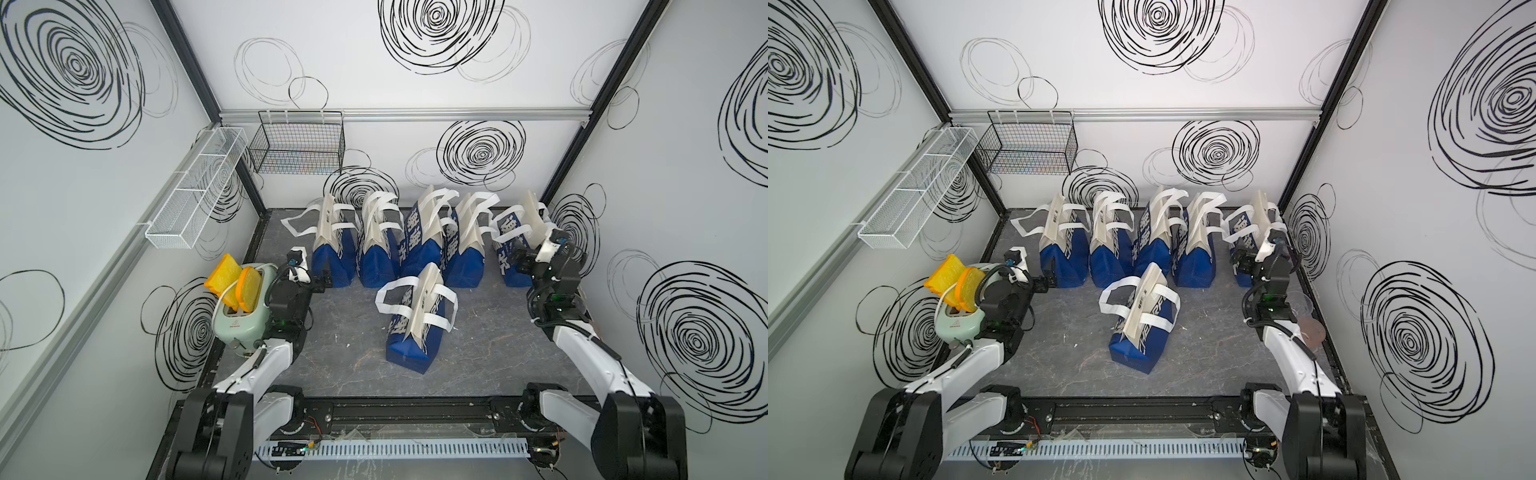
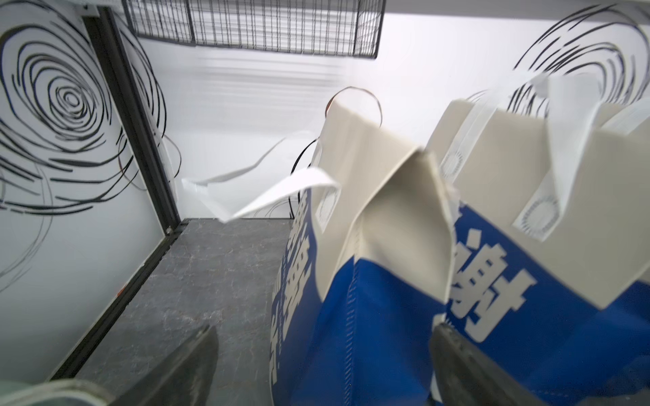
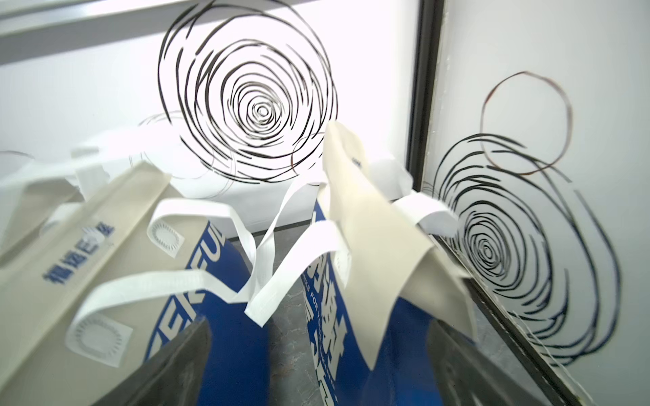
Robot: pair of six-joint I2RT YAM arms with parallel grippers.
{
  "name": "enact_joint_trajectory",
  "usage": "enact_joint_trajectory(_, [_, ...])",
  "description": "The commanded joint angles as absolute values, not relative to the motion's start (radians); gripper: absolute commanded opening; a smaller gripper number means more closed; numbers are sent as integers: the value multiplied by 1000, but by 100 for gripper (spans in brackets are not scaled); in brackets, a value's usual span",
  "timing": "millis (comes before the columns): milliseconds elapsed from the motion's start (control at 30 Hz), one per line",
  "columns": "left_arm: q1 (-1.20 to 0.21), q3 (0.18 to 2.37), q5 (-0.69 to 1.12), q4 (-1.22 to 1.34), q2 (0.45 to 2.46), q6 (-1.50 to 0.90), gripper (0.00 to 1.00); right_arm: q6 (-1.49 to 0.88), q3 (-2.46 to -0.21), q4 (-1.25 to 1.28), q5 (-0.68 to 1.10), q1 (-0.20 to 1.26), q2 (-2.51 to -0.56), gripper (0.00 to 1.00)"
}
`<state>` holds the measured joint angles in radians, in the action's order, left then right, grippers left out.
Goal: Open the takeout bag
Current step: Move the takeout bag to the center of the board.
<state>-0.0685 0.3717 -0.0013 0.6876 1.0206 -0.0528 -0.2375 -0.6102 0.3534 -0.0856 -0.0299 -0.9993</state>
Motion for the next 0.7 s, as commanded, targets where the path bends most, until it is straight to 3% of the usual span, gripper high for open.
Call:
enact_joint_trajectory(0, [-100, 438, 75, 392, 889, -58, 98, -316, -679, -17, -49, -5, -886, 99])
enact_joint_trajectory(267, [-152, 552, 195, 128, 721, 3, 99, -339, -1015, -158, 267, 46, -912, 97])
enact_joint_trajectory(467, [-160, 509, 226, 158, 687, -128, 95, -435, -1373, -237, 558, 122, -1170, 93])
enact_joint_trajectory(667, [-142, 480, 187, 301, 751, -223, 86, -553, -1678, -199, 789, 298, -1443, 89])
